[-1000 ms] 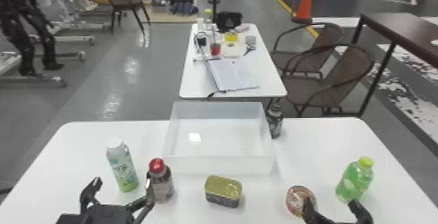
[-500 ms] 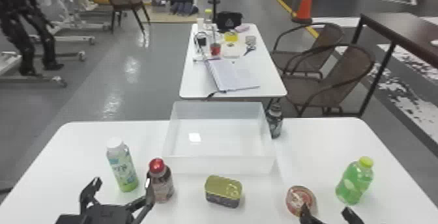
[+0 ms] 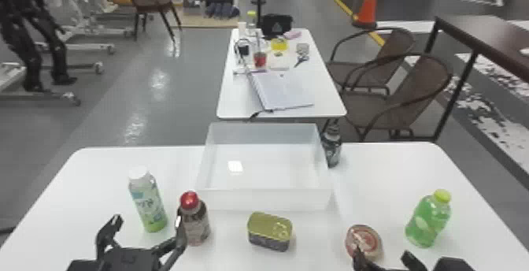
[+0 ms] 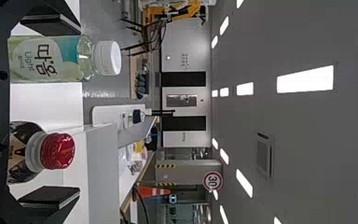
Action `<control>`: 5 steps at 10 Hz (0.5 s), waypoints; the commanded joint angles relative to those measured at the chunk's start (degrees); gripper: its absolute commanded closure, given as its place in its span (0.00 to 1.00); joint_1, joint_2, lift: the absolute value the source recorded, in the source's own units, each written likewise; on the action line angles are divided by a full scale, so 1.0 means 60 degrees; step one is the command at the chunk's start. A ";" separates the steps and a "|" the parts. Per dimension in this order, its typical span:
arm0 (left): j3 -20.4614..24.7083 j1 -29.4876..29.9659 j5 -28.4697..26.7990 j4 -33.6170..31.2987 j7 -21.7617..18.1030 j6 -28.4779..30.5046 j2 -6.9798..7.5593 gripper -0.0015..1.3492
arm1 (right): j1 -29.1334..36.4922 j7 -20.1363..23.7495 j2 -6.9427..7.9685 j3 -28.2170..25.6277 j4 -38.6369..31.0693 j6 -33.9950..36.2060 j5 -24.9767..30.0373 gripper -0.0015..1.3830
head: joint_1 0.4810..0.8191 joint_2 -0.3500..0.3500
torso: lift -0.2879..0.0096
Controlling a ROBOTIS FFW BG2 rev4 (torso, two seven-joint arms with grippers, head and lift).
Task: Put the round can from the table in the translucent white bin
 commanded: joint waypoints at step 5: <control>-0.0018 -0.0029 0.0073 0.0058 -0.0008 -0.0074 -0.0025 0.07 | -0.0554 -0.0001 0.0060 0.0000 0.0338 0.0823 0.0285 0.06 | 0.20 0.50 | 0.63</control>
